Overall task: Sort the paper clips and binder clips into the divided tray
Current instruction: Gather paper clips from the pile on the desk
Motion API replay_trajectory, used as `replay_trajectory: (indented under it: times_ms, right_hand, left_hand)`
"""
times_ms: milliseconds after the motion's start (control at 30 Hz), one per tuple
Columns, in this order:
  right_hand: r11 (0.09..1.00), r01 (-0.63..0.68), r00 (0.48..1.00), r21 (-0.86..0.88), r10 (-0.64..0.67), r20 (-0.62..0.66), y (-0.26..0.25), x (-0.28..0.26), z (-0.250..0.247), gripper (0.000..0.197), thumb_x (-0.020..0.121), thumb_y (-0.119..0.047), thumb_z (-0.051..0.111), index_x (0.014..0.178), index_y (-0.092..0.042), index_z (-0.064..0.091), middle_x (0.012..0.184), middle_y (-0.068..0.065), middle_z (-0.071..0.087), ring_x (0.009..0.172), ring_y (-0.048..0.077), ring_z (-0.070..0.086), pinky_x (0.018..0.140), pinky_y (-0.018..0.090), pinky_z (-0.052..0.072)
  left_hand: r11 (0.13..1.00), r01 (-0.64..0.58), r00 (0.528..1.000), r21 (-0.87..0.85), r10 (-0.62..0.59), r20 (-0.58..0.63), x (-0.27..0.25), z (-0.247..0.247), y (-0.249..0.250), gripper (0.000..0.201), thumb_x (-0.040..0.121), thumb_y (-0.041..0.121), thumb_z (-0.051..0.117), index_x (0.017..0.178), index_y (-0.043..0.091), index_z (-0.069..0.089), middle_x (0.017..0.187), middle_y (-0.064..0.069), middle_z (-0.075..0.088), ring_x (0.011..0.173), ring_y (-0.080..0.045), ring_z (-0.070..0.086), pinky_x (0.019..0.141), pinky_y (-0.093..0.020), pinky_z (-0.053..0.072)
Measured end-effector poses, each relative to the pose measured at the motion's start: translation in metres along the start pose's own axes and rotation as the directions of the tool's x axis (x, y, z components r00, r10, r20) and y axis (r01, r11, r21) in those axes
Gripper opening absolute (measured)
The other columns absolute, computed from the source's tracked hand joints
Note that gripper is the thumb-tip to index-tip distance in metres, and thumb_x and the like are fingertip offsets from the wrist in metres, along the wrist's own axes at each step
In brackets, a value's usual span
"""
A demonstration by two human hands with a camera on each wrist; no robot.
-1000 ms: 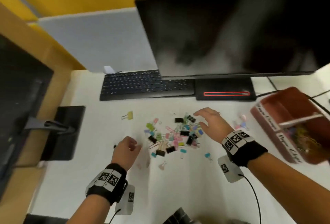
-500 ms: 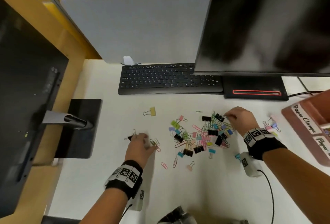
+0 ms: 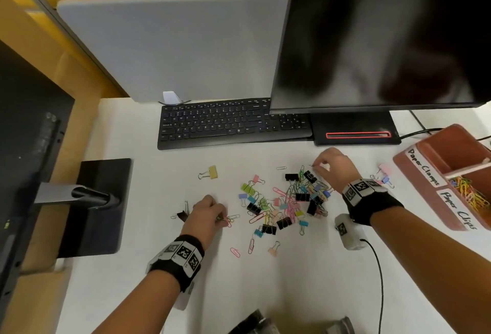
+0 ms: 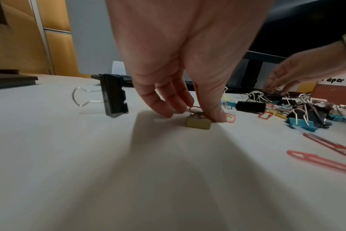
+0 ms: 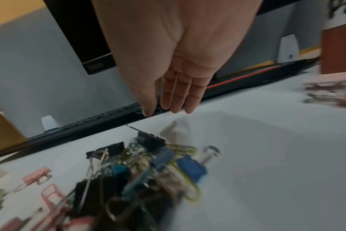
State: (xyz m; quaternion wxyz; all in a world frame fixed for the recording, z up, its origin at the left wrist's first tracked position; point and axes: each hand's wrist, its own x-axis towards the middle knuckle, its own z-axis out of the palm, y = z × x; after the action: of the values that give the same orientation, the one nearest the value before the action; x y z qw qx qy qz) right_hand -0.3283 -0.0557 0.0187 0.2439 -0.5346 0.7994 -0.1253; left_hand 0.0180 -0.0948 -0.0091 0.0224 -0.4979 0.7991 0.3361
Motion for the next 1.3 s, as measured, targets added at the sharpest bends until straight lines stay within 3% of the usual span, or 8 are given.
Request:
replay_trajectory:
  times_ms: [100,200,400,567,733,833,1067,1300]
  right_hand:
    - [0.995,0.1,0.988,-0.019,-0.097,0.12,-0.022,0.011,0.002,0.009,0.087,-0.019,0.06,0.091,-0.015,0.067,0.114,0.001,0.059,0.11,0.018,0.052,0.098,0.03,0.039]
    - [0.989,0.127,0.956,-0.079,-0.1,0.277,-0.029,0.009,0.008,0.008,0.086,-0.016,0.059,0.089,-0.014,0.066,0.106,0.002,0.058,0.101,0.02,0.056,0.088,0.026,0.043]
    - [0.997,0.079,0.983,-0.021,-0.074,0.17,0.005,-0.022,0.008,0.005,0.084,-0.01,0.061,0.084,-0.014,0.064,0.1,0.003,0.06,0.091,0.019,0.057,0.084,0.029,0.047]
    - [0.996,0.087,0.985,-0.03,-0.081,0.152,0.02,-0.039,0.001,0.01,0.083,-0.009,0.062,0.077,-0.018,0.06,0.099,0.003,0.06,0.094,0.023,0.057,0.085,0.033,0.047]
    - [0.97,0.179,0.973,-0.164,-0.149,0.177,0.003,-0.038,-0.011,0.014,0.087,-0.01,0.055,0.092,-0.006,0.068,0.129,0.005,0.055,0.116,0.024,0.049,0.096,0.031,0.04]
    - [0.965,0.197,0.949,-0.171,-0.144,0.28,-0.012,-0.029,-0.011,0.016,0.088,-0.007,0.051,0.092,-0.004,0.066,0.123,0.01,0.057,0.111,0.025,0.052,0.094,0.03,0.043]
    - [0.953,0.188,0.924,-0.237,-0.09,0.372,-0.022,-0.016,0.006,0.016,0.087,-0.004,0.05,0.094,-0.009,0.064,0.105,0.004,0.058,0.1,0.024,0.055,0.09,0.03,0.046]
    - [0.987,0.077,0.936,-0.142,-0.023,0.35,-0.021,-0.018,0.008,0.018,0.089,-0.009,0.051,0.106,-0.014,0.056,0.094,0.005,0.062,0.088,0.023,0.059,0.079,0.029,0.048]
  left_hand:
    - [0.999,-0.034,0.999,0.015,0.034,0.041,0.006,-0.004,-0.001,0.01,0.077,0.018,0.072,0.079,0.013,0.064,0.087,0.001,0.047,0.088,-0.02,0.049,0.082,-0.035,0.048]
    - [0.985,-0.083,0.988,0.151,0.061,0.142,0.011,-0.009,0.001,0.013,0.082,0.025,0.066,0.084,0.013,0.062,0.086,0.005,0.047,0.088,-0.016,0.045,0.084,-0.035,0.045]
    - [0.985,-0.061,0.979,0.161,0.028,0.202,0.011,-0.016,0.013,0.015,0.085,0.018,0.062,0.077,0.018,0.049,0.083,0.002,0.052,0.079,-0.02,0.052,0.077,-0.034,0.048]
    - [0.99,-0.035,0.976,0.139,0.003,0.219,0.012,-0.016,0.016,0.006,0.085,0.015,0.061,0.09,0.012,0.059,0.087,0.002,0.053,0.088,-0.023,0.058,0.074,-0.034,0.054]
    - [0.976,-0.106,0.982,0.189,0.072,0.177,0.009,-0.014,0.016,0.006,0.086,0.025,0.062,0.083,0.02,0.058,0.082,0.007,0.044,0.079,-0.015,0.049,0.07,-0.023,0.041]
    - [0.99,-0.124,0.983,0.073,0.113,0.142,-0.003,-0.015,0.017,0.019,0.082,0.026,0.066,0.071,0.026,0.05,0.071,0.011,0.045,0.068,-0.009,0.046,0.061,-0.014,0.033]
    - [0.989,-0.124,0.969,0.077,0.103,0.226,-0.044,0.008,0.012,0.03,0.084,0.026,0.064,0.114,0.025,0.058,0.099,0.003,0.064,0.093,-0.014,0.058,0.085,-0.021,0.042]
    - [0.975,-0.163,0.972,0.153,0.132,0.194,-0.042,0.019,0.022,0.015,0.089,0.022,0.055,0.098,0.014,0.065,0.103,-0.004,0.057,0.097,-0.024,0.056,0.087,-0.031,0.044]
